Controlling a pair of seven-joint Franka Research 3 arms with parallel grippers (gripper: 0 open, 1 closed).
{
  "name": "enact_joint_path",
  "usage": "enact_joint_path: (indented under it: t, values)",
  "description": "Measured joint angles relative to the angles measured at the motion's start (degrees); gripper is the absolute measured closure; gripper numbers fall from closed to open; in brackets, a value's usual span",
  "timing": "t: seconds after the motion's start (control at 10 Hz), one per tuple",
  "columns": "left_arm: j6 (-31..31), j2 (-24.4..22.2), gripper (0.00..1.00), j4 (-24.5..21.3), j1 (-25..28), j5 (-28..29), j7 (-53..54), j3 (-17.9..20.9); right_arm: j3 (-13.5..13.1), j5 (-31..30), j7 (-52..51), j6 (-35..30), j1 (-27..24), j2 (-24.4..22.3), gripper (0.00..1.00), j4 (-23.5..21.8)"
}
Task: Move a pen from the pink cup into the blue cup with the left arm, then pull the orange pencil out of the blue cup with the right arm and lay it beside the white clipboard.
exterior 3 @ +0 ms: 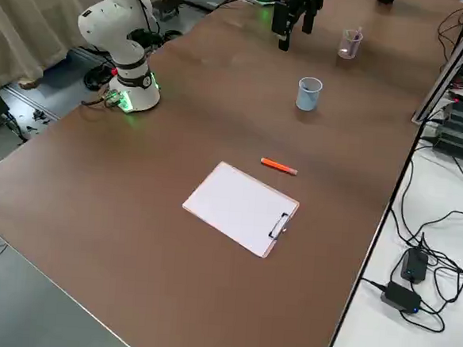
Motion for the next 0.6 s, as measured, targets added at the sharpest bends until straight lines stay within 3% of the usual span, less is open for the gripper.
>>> enact_joint_path:
  t: [0.6]
  values:
    - [-2.03,0.01,0.0,-0.02,-0.57,0.35,5.58,-0.11,0.32,0.0,-1.36,-0.32,0.0,0.0,0.0,0.0]
